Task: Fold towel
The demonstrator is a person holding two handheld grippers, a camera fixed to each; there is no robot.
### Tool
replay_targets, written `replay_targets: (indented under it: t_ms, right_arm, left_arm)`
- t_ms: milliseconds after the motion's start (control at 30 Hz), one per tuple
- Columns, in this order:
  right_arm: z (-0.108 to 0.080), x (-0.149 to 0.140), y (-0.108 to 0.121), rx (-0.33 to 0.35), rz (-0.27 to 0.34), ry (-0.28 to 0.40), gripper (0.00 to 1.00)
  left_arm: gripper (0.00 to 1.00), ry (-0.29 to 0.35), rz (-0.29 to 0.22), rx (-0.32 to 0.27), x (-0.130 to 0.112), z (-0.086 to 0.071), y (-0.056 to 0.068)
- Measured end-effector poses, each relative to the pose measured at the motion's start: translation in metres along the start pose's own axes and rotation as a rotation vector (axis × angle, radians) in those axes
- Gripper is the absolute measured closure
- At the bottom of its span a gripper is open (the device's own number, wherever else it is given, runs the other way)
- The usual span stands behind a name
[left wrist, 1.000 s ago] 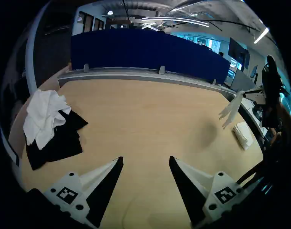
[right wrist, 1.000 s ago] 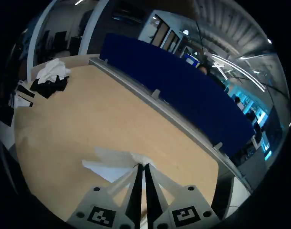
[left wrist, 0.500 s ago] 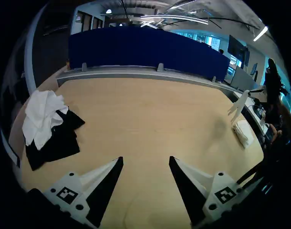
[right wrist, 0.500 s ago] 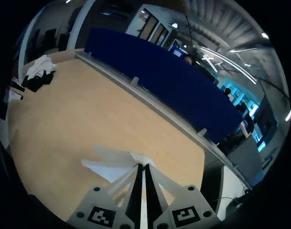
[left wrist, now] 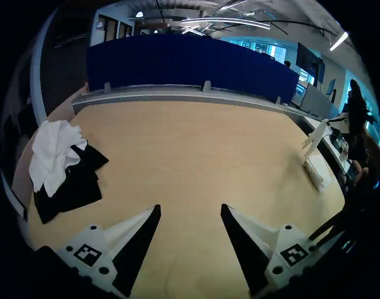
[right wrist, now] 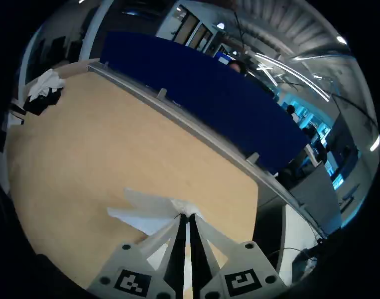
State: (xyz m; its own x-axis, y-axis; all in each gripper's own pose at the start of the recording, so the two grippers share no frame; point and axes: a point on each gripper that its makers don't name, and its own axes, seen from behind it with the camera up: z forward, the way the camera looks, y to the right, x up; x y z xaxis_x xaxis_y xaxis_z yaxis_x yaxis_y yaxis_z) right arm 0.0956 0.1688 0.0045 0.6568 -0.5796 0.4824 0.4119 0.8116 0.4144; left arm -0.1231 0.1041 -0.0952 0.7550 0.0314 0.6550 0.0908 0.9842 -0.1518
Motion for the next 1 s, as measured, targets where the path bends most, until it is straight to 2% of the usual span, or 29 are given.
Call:
replay_targets:
  t_ms: [300, 600, 1000]
  right_arm:
    - [-0.013, -0.025, 0.003, -0.008, 0.017, -0.027, 0.96]
    - [-0.032, -0.069, 0.007, -0.020, 0.054, -0.079, 0.96]
    - [-0.049, -0.128, -0.006, -0.029, 0.080, -0.165, 0.96]
  left_arm:
    - [0.11, 0.000, 0.008, -0.009, 0.003, 0.000, 0.006]
    - [0.11, -0.005, 0.015, -0.017, 0.003, -0.001, 0.009]
    - [0.11, -0.011, 0.029, -0.028, 0.002, 0.000, 0.015]
